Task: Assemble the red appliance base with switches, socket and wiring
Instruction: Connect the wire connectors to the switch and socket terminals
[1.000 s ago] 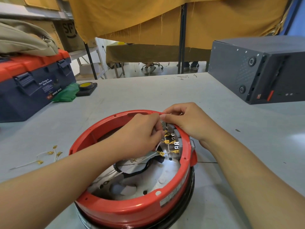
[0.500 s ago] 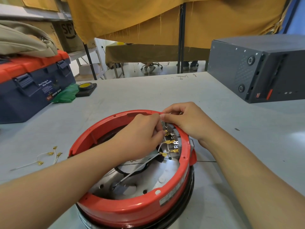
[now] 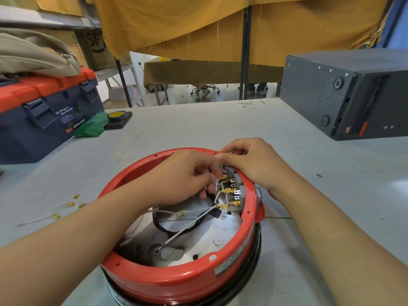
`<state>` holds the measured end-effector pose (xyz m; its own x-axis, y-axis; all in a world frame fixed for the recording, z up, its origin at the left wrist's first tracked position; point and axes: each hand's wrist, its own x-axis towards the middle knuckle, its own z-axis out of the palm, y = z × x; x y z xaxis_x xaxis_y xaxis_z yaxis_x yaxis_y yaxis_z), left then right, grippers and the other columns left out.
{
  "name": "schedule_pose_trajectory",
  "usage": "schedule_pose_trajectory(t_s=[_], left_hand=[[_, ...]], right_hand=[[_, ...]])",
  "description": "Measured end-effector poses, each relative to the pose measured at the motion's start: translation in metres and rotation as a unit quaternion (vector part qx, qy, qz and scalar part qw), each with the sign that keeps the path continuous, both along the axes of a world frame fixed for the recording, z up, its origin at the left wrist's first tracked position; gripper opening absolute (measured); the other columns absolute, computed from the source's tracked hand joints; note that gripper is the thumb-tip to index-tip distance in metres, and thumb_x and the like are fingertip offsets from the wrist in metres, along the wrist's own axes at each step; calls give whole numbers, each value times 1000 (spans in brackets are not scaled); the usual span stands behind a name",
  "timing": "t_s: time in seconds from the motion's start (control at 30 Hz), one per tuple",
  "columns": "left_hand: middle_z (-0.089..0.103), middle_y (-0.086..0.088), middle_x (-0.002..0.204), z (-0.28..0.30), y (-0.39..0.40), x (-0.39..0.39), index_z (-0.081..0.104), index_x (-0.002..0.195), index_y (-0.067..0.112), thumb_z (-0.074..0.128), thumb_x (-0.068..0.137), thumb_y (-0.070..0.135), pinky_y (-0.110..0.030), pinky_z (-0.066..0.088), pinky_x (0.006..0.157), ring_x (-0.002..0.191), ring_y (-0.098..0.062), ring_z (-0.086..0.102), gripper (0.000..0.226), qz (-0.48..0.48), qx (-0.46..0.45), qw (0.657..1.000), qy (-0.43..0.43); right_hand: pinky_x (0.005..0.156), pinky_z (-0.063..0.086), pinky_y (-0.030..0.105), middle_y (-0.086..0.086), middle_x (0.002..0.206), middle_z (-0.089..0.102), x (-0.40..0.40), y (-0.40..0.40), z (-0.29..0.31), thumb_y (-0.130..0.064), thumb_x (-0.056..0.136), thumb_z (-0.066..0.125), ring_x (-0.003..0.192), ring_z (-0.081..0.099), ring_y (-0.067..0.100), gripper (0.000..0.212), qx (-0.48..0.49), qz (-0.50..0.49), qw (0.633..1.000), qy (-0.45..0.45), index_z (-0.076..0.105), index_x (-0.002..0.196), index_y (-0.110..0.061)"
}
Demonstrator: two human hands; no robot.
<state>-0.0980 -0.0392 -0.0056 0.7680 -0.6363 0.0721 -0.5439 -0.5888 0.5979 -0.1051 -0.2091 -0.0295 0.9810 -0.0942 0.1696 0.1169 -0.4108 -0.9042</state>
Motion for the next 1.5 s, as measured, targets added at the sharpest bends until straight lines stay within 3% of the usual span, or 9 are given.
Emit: schedule_pose_trajectory(t_s=[0.17,0.3,0.43,0.77,0.93,1.17,1.5], left_hand=[[67,2,63,1,1,0,65,85,24,56,88,8,-7,41,53,51,-6,63,19,-5,17,999,-38],[67,1,62,0,2,0,66,85,20,57,89,10,-8,42,55,49,-5,61,14,-4,27,998,-63],[67,0,62,-1,1,1,66,85,20,57,90,13,-13,46,56,49,-7,61,13,-4,29,997,-71],[63,4,58,-4,1,0,64,84,19,56,90,14,-14,44,56,49,-5,58,12,-11,37,993,-109],[63,5,57,-4,0,0,65,84,20,56,90,13,-14,44,57,51,-3,58,13,-14,38,992,-123],[61,7,56,-3,1,-1,63,81,23,57,89,12,-16,44,58,53,1,57,15,-14,37,991,-132],[61,9,56,-5,0,0,63,82,24,55,89,11,-18,44,59,56,4,57,17,-14,48,989,-139]], right_hand=[[58,49,17,-2,70,70,-1,-1,-1,-35,79,73,61,62,3,15,-4,-9,1000,1,73,84,-20],[55,42,14,-6,72,68,-2,-1,3,-47,83,64,64,59,3,28,-25,-24,999,5,73,80,-20],[45,38,5,-11,60,64,-3,-1,4,-41,82,68,53,55,-4,27,-46,-29,998,12,72,74,-16],[53,41,22,-3,61,62,-6,3,5,-37,78,73,56,55,8,33,-72,-68,995,1,67,72,-5],[50,32,21,-8,58,55,-9,4,9,-41,78,71,58,50,4,31,-146,-82,986,-28,66,67,-12],[51,33,20,-8,60,56,-9,3,9,-42,78,71,59,50,4,32,-164,-78,982,-42,70,68,-12],[53,34,20,-5,64,57,-8,2,8,-39,79,73,62,50,6,31,-123,-62,990,-30,69,70,-8]])
